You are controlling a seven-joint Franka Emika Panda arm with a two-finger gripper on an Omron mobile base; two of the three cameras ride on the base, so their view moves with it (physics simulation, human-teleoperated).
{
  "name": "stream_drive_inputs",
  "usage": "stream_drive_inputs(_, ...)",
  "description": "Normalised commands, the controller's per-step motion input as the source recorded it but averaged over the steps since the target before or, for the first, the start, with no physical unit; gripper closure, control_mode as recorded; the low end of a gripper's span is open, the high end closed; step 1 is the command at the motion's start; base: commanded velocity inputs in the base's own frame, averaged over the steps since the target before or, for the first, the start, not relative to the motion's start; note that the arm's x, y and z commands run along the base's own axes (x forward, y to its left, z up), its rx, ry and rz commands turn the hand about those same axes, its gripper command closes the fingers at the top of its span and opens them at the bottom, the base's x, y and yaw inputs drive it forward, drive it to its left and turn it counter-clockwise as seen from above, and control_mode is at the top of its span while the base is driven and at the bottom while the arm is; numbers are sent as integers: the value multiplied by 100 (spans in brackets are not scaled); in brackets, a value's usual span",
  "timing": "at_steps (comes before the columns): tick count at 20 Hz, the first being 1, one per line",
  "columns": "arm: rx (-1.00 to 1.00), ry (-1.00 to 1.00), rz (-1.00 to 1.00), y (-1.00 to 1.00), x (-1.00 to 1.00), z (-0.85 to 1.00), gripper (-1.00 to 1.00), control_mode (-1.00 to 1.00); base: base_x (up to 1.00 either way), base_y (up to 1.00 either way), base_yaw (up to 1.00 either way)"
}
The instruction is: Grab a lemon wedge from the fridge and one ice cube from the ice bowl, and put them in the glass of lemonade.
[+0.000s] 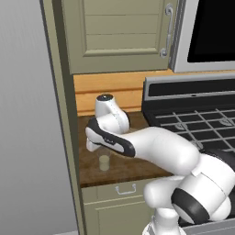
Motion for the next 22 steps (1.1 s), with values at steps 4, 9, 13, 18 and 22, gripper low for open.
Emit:
stream_drive_inputs(4,0,0,0,0,5,-25,100,-100,0,0,0)
stream_drive_inputs(9,0,0,0,0,0,-1,100,-100,0,0,0)
stream_drive_inputs(13,0,0,0,0,11,0,100,-100,0,0,0)
stream_drive_inputs(18,0,1,0,0,13,0,100,-100,0,0,0)
stream_drive_inputs(22,0,0,0,7,0,-12,100,-100,0,0,0)
